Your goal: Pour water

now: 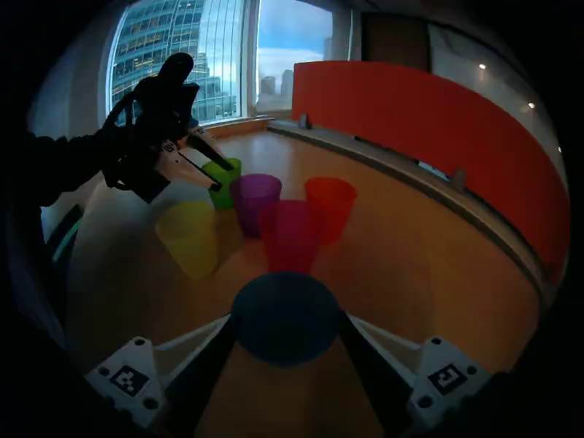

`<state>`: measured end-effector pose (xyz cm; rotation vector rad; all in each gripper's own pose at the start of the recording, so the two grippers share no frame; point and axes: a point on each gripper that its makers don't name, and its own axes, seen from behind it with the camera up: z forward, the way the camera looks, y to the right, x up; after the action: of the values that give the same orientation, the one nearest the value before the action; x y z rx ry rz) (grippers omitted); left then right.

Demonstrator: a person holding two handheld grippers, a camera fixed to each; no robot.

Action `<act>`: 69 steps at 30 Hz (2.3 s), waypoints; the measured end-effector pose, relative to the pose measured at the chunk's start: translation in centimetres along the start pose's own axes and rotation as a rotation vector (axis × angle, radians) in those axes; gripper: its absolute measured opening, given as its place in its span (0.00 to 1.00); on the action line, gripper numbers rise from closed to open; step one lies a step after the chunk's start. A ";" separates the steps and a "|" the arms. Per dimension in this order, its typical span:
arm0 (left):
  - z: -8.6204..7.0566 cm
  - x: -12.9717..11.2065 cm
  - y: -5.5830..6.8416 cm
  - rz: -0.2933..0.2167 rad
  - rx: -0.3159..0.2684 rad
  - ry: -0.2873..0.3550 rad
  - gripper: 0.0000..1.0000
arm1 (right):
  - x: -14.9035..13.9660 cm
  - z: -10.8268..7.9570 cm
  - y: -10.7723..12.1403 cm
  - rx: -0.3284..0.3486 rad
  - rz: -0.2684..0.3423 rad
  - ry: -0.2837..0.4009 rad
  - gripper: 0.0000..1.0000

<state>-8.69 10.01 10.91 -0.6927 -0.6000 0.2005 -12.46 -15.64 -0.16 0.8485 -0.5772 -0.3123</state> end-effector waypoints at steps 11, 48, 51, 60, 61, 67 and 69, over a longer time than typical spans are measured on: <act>-0.2 -0.1 0.1 0.004 0.003 -0.003 0.88 | 0.1 0.1 -0.2 0.001 0.000 0.018 0.91; -9.9 10.0 5.2 0.047 0.019 0.308 0.88 | 9.5 -7.0 -0.3 -0.098 -0.012 0.272 0.91; -10.5 10.7 5.6 0.047 0.020 0.338 0.88 | 10.2 -7.5 -0.3 -0.103 -0.008 0.299 0.91; -12.3 12.9 6.5 0.035 0.016 0.433 0.88 | 12.3 -8.7 -0.5 -0.122 -0.015 0.364 0.91; -12.5 13.2 6.7 0.034 0.014 0.447 0.88 | 12.6 -8.8 -0.5 -0.124 -0.014 0.374 0.91; -13.4 14.3 7.9 0.034 0.006 0.508 0.88 | 14.1 -9.7 -0.5 -0.135 -0.010 0.423 0.91; -13.5 14.5 8.2 0.036 0.004 0.522 0.88 | 14.4 -9.9 -0.5 -0.137 -0.011 0.436 0.91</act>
<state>11.12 14.23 3.83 -0.7166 -0.0883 0.0484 5.04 -16.78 -0.65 0.7574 -0.1427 -0.1663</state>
